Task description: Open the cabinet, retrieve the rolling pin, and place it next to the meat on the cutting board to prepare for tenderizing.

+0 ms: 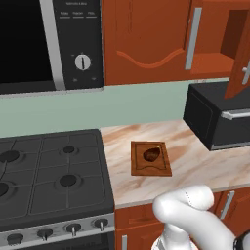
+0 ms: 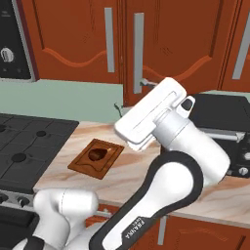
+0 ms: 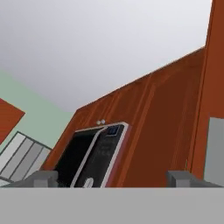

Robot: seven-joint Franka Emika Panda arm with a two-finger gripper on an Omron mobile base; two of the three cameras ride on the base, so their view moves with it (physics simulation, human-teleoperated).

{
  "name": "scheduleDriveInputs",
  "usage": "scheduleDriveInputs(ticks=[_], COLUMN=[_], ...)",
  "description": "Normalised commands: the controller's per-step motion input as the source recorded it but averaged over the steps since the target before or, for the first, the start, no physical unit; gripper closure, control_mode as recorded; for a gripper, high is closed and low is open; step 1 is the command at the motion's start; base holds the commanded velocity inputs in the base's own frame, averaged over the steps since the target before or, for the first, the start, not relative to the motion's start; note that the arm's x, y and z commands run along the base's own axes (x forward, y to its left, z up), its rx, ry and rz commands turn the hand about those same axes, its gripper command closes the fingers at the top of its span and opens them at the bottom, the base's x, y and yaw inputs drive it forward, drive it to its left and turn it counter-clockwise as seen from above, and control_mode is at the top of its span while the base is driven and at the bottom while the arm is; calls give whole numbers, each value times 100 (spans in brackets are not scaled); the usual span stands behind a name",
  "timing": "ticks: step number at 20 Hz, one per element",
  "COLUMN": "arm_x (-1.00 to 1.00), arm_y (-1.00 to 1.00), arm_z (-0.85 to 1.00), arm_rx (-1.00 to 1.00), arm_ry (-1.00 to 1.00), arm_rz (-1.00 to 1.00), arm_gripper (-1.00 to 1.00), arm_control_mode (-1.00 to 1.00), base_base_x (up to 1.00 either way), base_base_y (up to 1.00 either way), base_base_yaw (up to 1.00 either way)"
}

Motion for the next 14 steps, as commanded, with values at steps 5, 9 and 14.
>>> scheduleDriveInputs(ticks=[5, 9, 14], arm_x=[-66, -23, 1], arm_y=[80, 85, 80], arm_z=[0, 0, 0], arm_rx=[-20, -23, -24], arm_ry=[-17, -10, -7], arm_rz=[-15, -25, -27], arm_gripper=[-100, -100, -100], arm_control_mode=[-100, -100, -100], base_base_x=[0, 0, 0], base_base_y=[0, 0, 0], base_base_yaw=[0, 0, 0])
